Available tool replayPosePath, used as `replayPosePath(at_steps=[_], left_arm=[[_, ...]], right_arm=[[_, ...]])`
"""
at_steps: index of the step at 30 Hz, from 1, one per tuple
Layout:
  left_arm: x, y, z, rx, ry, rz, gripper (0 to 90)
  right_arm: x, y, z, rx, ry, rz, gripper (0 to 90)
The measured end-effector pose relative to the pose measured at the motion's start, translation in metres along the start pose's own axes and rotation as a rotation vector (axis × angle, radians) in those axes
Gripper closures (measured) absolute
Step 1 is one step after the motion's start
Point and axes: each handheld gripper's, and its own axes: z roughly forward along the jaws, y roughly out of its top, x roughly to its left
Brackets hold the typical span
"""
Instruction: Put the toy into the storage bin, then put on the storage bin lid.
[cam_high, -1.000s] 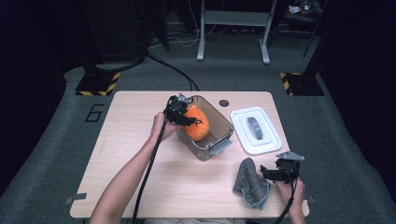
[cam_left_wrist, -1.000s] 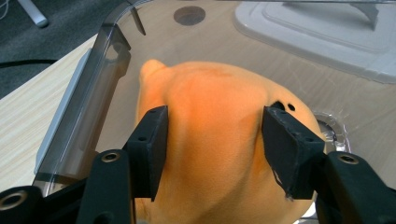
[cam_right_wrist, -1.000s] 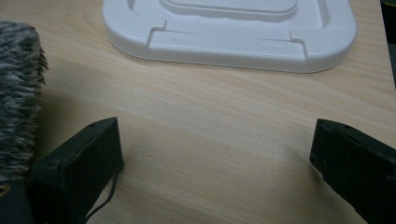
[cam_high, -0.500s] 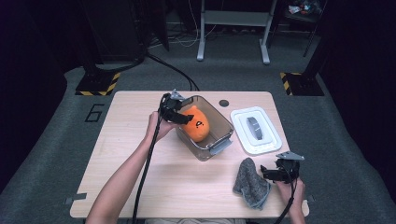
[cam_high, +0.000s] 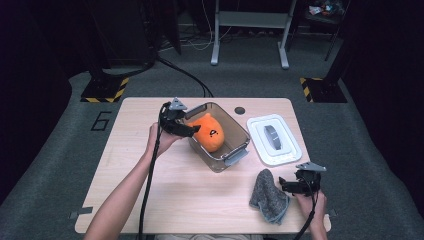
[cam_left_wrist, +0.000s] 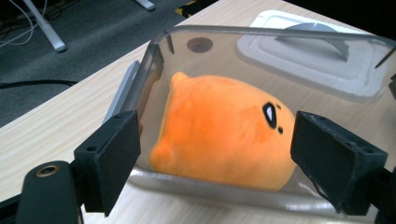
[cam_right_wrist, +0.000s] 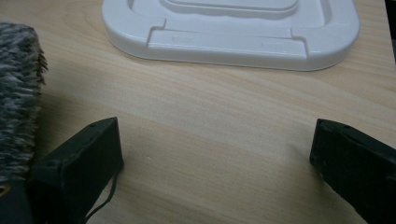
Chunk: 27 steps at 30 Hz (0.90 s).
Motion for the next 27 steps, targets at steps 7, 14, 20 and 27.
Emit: replayPosePath(at_steps=[7,14,20,27], left_arm=[[0.005,-0.017,-0.015,-0.018,0.023,-0.019,14.8],[0.009,-0.038,-0.030,-0.031,0.044,-0.039,12.7],[0.013,-0.063,-0.042,-0.024,0.075,-0.056,9.7],[0.014,-0.104,-0.040,0.016,0.109,-0.094,5.8]], right_arm=[[-0.001,0.001,0.001,0.003,0.004,0.002,1.5],[-0.001,0.002,0.001,0.012,0.005,-0.008,1.6],[-0.002,0.004,0.000,0.010,0.011,-0.012,3.0],[-0.009,0.012,-0.005,-0.004,0.013,-0.018,3.5]])
